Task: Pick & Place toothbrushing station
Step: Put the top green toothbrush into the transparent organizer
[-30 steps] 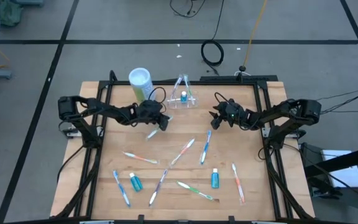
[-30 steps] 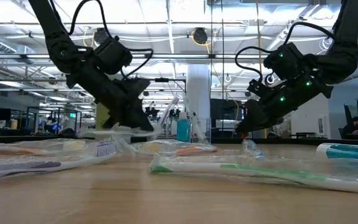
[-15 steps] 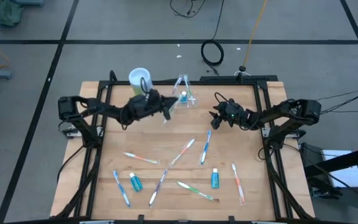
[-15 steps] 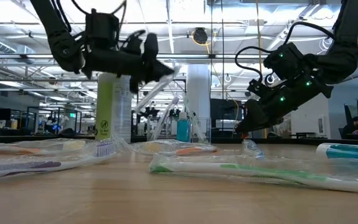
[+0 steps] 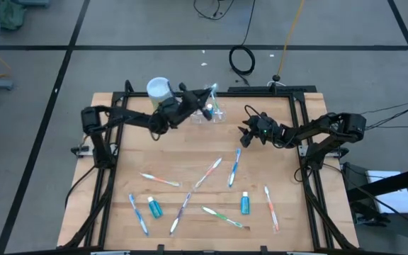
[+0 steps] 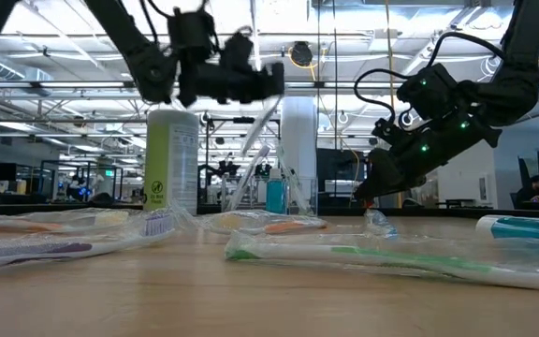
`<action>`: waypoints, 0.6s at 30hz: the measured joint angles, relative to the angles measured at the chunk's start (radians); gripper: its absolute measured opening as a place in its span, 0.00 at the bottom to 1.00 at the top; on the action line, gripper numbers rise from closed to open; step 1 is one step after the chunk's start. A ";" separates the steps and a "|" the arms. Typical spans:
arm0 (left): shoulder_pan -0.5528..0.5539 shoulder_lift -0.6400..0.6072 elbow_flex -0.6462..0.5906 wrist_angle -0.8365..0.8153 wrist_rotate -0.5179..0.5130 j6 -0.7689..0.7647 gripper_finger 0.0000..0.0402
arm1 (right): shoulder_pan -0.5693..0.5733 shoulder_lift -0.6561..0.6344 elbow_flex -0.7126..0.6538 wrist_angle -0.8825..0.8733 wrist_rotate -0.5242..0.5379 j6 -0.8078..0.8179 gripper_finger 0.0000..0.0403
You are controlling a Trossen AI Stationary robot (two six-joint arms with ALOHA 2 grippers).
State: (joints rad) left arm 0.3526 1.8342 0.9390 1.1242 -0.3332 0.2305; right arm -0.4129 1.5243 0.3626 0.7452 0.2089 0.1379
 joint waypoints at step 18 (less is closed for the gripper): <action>0.050 0.114 0.045 0.007 -0.203 -0.044 0.02 | 0.000 0.000 0.000 0.014 0.000 0.000 0.40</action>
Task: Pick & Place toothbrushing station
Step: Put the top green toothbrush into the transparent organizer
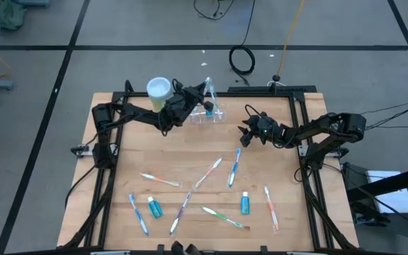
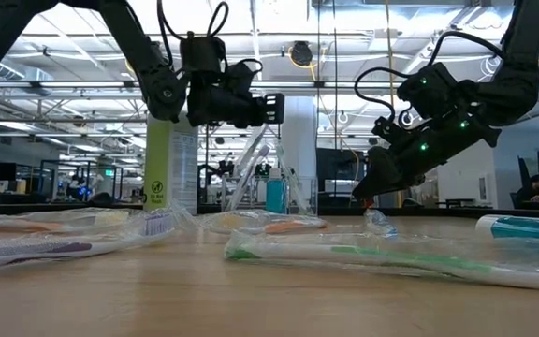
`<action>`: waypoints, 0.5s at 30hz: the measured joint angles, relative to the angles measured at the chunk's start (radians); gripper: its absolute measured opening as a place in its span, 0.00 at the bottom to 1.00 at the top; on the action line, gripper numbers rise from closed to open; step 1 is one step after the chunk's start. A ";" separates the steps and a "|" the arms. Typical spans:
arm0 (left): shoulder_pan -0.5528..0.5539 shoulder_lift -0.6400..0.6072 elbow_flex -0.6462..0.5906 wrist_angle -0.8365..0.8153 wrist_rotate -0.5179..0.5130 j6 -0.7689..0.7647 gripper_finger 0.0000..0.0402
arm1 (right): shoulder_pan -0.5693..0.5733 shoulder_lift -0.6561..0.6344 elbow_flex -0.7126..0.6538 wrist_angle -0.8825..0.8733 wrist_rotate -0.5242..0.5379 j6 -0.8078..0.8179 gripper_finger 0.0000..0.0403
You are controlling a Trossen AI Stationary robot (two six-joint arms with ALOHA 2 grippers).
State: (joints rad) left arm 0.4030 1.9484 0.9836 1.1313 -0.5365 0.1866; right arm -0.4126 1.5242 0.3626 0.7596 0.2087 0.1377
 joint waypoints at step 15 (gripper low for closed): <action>0.000 -0.033 0.000 -0.097 -0.106 -0.010 0.04 | 0.000 0.000 0.000 0.000 0.000 0.000 0.40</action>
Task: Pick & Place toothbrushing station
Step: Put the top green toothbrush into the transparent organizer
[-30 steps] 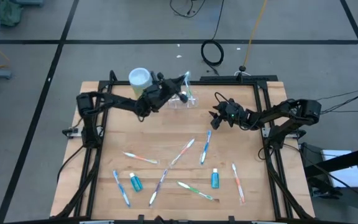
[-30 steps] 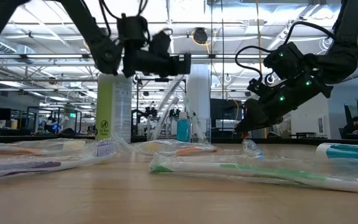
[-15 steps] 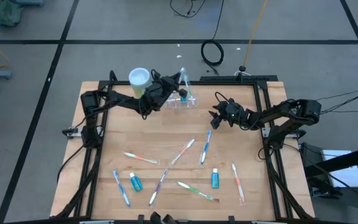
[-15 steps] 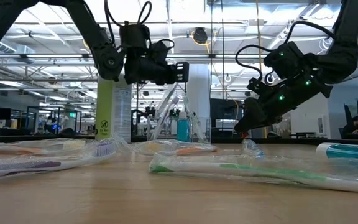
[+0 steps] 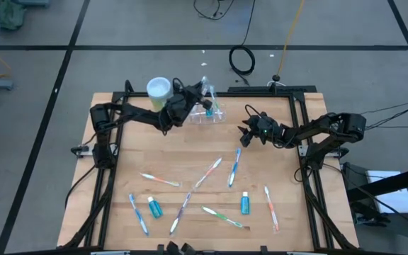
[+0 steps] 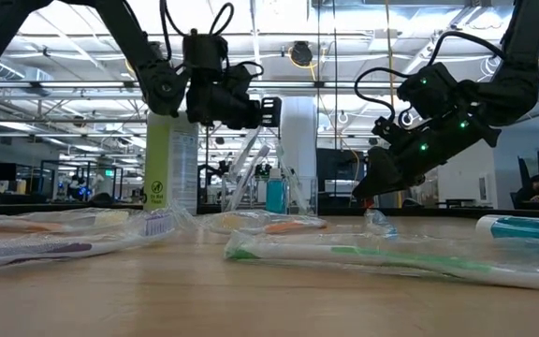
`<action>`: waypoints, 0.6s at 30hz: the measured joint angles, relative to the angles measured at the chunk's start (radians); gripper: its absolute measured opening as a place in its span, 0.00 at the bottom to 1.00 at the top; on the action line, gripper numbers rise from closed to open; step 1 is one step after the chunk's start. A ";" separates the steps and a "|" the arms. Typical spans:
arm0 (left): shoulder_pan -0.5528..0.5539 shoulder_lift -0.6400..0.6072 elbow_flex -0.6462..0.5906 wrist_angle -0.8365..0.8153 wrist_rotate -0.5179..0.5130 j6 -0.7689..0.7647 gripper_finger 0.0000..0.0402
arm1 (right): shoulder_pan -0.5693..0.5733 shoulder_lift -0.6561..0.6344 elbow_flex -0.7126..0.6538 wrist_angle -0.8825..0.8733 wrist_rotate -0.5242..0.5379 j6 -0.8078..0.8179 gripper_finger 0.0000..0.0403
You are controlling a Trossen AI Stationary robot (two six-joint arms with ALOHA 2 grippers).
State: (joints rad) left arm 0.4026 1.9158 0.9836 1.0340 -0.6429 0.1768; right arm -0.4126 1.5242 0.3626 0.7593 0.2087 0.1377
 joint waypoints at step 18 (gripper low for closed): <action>0.005 -0.117 0.000 -0.413 0.013 -0.104 0.18 | 0.000 0.000 0.000 0.000 0.000 0.000 0.40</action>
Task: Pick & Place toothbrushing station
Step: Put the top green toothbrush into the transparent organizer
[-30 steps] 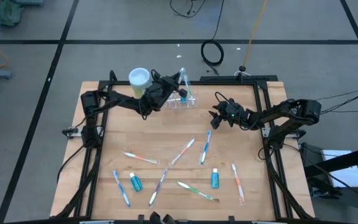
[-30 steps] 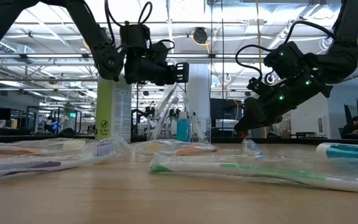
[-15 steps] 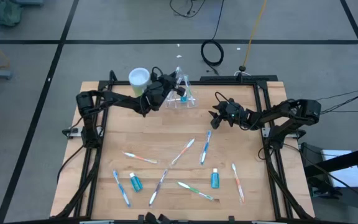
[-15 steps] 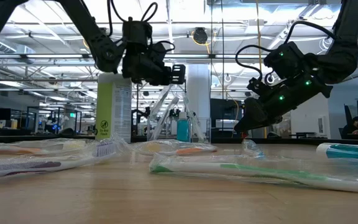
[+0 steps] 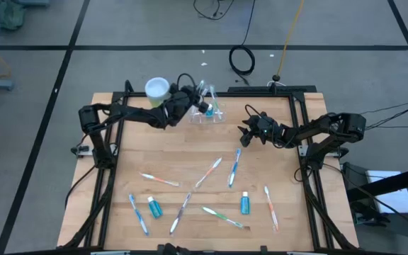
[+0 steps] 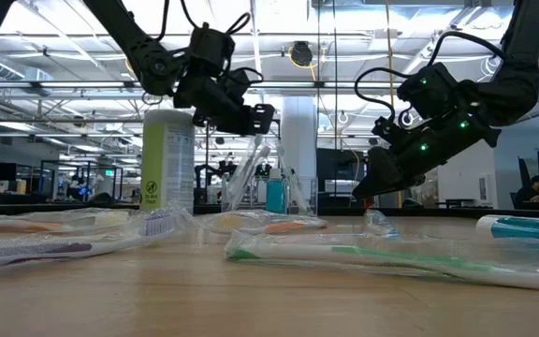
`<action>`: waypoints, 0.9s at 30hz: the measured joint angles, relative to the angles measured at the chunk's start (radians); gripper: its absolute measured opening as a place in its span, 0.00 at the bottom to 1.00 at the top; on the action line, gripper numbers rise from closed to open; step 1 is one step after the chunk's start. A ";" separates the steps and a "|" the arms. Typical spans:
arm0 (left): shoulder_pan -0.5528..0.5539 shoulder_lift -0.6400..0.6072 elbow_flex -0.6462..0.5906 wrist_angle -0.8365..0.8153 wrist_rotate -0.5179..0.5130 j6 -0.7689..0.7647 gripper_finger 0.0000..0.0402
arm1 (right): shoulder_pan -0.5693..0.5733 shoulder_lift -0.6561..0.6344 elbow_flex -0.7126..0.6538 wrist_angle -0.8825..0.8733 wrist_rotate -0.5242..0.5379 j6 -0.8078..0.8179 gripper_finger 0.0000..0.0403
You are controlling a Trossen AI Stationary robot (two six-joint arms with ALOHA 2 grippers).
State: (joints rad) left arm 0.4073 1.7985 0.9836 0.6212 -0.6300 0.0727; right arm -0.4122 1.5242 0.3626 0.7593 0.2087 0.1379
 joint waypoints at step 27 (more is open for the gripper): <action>0.009 0.000 0.395 -0.544 -0.105 0.102 0.19 | 0.000 0.000 0.000 0.000 0.000 0.000 0.40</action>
State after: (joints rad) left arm 0.4167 1.7985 1.3790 0.0772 -0.7353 0.1743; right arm -0.4122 1.5242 0.3626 0.7593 0.2087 0.1377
